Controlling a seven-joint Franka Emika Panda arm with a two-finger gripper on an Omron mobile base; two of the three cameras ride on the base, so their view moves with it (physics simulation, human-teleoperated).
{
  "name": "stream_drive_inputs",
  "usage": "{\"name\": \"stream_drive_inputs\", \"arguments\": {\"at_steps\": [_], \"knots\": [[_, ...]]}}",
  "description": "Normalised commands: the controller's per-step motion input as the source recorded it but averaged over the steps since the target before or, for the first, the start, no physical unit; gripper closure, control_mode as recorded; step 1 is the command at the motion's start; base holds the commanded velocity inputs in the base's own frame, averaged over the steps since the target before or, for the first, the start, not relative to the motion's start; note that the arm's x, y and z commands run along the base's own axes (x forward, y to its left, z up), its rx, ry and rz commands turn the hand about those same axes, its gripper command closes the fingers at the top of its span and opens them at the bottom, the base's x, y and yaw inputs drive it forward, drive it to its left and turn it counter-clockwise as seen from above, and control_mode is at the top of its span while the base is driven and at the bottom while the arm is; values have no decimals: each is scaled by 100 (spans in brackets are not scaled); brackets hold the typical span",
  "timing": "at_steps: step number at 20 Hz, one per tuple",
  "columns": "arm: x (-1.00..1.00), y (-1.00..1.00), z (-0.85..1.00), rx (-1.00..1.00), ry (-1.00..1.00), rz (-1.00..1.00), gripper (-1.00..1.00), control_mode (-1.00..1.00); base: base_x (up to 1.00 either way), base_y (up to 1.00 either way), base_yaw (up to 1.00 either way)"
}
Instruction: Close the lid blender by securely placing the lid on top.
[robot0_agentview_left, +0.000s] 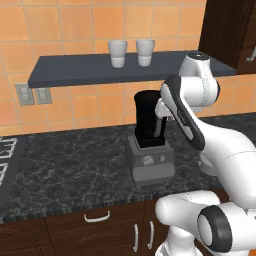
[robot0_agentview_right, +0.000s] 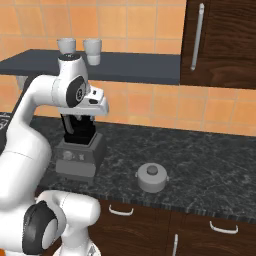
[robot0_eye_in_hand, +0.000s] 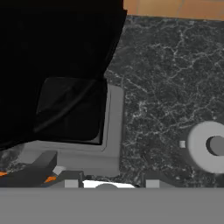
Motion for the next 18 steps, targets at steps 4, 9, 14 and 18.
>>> {"name": "stream_drive_inputs", "arguments": {"at_steps": [4, 9, 14, 18], "knots": [[-17, -61, -10, 0, 0, -10, -100, -100, 0, 0, 0], [-17, -100, -36, 8, 13, -25, -100, -100, 0, 0, 0], [-8, -100, -71, 6, 16, -33, -100, -100, 0, 0, 0], [0, -100, -81, 4, 17, -29, -100, -100, 0, 0, 0]]}}
